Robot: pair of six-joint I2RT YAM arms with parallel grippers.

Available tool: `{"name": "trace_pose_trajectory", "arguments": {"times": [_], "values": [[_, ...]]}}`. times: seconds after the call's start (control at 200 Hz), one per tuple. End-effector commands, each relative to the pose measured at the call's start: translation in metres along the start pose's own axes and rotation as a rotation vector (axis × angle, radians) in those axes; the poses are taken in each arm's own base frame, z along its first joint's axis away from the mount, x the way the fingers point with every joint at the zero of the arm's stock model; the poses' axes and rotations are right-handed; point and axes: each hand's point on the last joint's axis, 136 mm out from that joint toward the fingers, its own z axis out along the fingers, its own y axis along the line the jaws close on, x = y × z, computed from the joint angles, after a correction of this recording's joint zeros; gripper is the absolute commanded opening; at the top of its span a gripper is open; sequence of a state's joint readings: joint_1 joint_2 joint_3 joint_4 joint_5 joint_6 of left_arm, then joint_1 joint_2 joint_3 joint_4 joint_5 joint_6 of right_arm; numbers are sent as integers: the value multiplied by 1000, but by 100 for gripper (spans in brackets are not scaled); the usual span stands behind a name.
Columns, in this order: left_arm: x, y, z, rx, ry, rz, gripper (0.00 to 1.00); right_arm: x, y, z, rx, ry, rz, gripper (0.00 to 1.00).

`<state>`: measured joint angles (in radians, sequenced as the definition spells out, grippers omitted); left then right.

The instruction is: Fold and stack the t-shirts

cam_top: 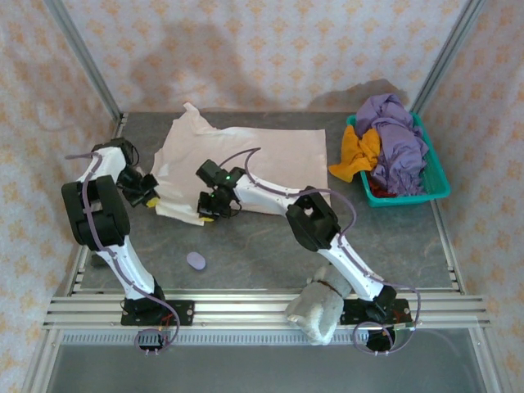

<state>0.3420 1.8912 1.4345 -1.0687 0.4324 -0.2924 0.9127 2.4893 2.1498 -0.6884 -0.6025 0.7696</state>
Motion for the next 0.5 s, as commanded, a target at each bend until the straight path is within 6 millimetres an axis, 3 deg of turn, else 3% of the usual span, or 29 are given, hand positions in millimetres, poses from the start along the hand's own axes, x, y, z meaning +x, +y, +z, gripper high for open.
{"name": "trace_pose_trajectory", "arguments": {"times": [0.0,0.265,0.496], "values": [[-7,-26,-12,73,16,-2,0,-30,26,-51,-76,-96,-37,0],[-52,-79,-27,117,-54,28,0,-77,17,-74,-105,-155,-32,0],[-84,-98,-27,123,-99,20,0,-112,5,-72,-163,-131,-21,0]]}}
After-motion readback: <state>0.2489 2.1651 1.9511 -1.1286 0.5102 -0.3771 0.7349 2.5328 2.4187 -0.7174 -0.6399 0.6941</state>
